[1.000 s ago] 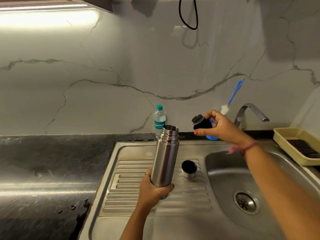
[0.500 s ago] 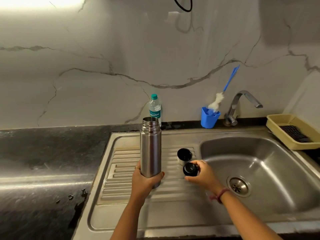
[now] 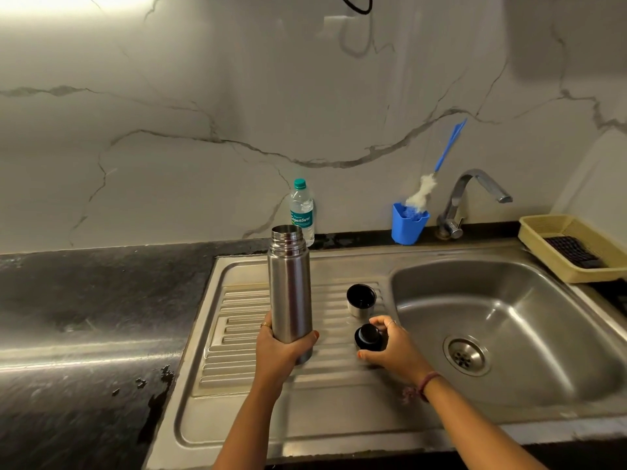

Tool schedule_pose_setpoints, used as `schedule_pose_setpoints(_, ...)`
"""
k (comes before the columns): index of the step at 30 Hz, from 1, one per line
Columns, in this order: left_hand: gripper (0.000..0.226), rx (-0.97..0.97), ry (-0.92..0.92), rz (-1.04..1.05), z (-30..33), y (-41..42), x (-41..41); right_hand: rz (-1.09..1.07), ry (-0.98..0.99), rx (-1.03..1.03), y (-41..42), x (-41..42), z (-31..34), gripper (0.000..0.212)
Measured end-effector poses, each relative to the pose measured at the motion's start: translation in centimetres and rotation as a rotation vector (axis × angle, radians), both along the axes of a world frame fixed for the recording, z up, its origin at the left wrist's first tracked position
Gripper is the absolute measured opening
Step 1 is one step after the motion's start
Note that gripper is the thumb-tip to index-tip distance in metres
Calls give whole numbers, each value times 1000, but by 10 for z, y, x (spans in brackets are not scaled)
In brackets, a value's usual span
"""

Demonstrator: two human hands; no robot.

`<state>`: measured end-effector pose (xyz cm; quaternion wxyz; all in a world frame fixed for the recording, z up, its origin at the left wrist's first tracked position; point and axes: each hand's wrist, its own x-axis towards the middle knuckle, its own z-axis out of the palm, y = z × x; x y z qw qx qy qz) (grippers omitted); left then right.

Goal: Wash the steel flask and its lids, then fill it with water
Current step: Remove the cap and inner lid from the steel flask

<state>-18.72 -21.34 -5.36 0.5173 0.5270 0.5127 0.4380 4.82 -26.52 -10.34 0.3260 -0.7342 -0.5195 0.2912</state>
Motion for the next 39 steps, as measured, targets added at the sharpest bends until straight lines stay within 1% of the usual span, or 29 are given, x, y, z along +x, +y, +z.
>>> schedule_pose_setpoints(4, 62, 18, 14, -29, 2, 1, 3, 36, -19, -48, 0, 3, 0, 87)
schedule_pose_setpoints(12, 65, 20, 22, -38, 4, 4, 13, 98, -51, -88, -3, 12, 11, 97)
schedule_pose_setpoints(17, 61, 57, 38, -77, 11, 5, 21, 163, 17, -35, -3, 7, 44, 101)
schedule_pose_setpoints(20, 62, 46, 31, -110, 15, 6, 26, 199, 99, 30, -2, -2, 74, 107)
schedule_pose_setpoints(22, 66, 42, 13, -129, 20, 5, 30, 199, 166, 91, -1, -8, 92, 106)
schedule_pose_setpoints(25, 71, 61, -10, -171, 28, 3, 40, 197, 224, 163, 3, -17, 111, 98)
schedule_pose_setpoints(30, 60, 83, -15, -263, 35, 1, 63, 162, 304, 226, 8, -18, 133, 96)
schedule_pose_setpoints(35, 63, 66, -10, -325, 37, -12, 98, 179, 395, 241, 1, 3, 145, 81)
schedule_pose_setpoints(39, 61, 79, -28, -411, 37, -26, 132, 115, 472, 296, -10, 30, 143, 76)
